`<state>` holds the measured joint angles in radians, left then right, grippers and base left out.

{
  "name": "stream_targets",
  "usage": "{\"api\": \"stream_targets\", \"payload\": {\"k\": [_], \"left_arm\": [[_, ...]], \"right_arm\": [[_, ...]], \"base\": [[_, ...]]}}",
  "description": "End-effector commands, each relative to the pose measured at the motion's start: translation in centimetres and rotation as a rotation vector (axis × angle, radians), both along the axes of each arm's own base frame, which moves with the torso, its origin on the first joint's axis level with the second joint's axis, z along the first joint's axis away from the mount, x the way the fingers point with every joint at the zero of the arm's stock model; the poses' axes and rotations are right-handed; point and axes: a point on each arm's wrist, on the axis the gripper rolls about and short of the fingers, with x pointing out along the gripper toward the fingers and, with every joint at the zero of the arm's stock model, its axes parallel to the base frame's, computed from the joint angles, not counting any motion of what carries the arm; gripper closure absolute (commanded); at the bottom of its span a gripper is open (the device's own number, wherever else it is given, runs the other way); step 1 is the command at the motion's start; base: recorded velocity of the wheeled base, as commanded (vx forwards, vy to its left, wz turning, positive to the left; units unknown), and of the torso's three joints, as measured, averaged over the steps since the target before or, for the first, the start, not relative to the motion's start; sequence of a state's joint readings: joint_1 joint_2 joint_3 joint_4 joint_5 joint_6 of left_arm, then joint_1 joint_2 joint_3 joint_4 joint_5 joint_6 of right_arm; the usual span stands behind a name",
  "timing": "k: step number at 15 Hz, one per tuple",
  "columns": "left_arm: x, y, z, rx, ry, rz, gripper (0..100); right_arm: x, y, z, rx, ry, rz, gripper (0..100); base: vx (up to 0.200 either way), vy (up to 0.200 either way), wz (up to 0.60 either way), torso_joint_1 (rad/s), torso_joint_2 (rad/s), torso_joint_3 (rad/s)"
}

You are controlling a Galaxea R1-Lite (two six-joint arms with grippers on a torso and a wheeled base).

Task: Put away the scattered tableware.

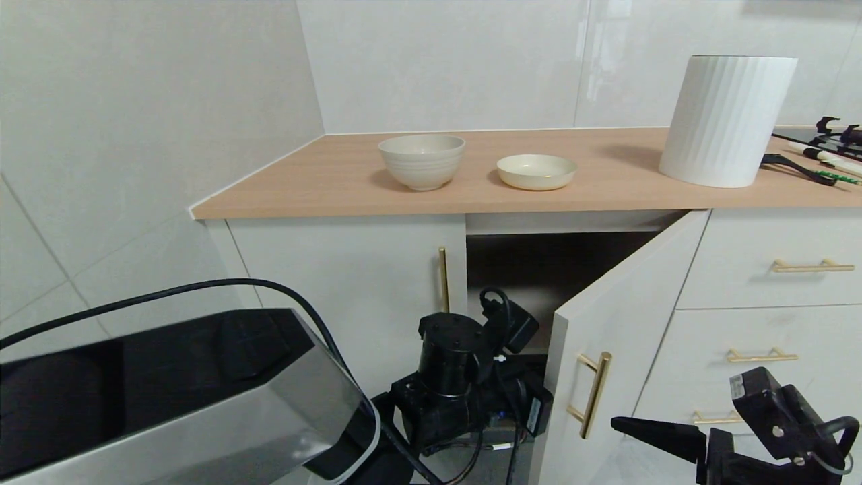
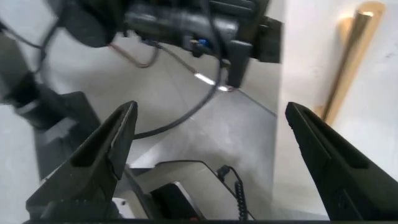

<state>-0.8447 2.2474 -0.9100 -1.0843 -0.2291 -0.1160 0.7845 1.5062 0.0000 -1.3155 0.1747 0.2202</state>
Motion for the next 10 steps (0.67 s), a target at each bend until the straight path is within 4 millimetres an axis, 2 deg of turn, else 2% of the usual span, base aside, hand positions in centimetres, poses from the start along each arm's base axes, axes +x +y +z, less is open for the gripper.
{"api": "stream_targets", "payload": {"k": [1, 5, 10], "left_arm": [[-0.3, 0.1, 0.8, -0.003, -0.001, -0.004, 100], [-3.5, -0.5, 4.5, 0.017, 0.041, -0.171, 100], [-4.0, -1.9, 5.3, 0.003, 0.048, -0.206, 100]], "right_arm": [[-0.6, 0.0, 0.6, 0.028, -0.026, 0.029, 0], [-2.4, 0.2, 1.9, 0.088, -0.077, 0.125, 0], [-2.6, 0.2, 2.1, 0.097, -0.086, 0.131, 0]], "base": [[0.0, 0.0, 0.0, 0.0, 0.0, 0.0], [0.0, 0.0, 0.0, 0.0, 0.0, 0.0], [0.0, 0.0, 0.0, 0.0, 0.0, 0.0]]}}
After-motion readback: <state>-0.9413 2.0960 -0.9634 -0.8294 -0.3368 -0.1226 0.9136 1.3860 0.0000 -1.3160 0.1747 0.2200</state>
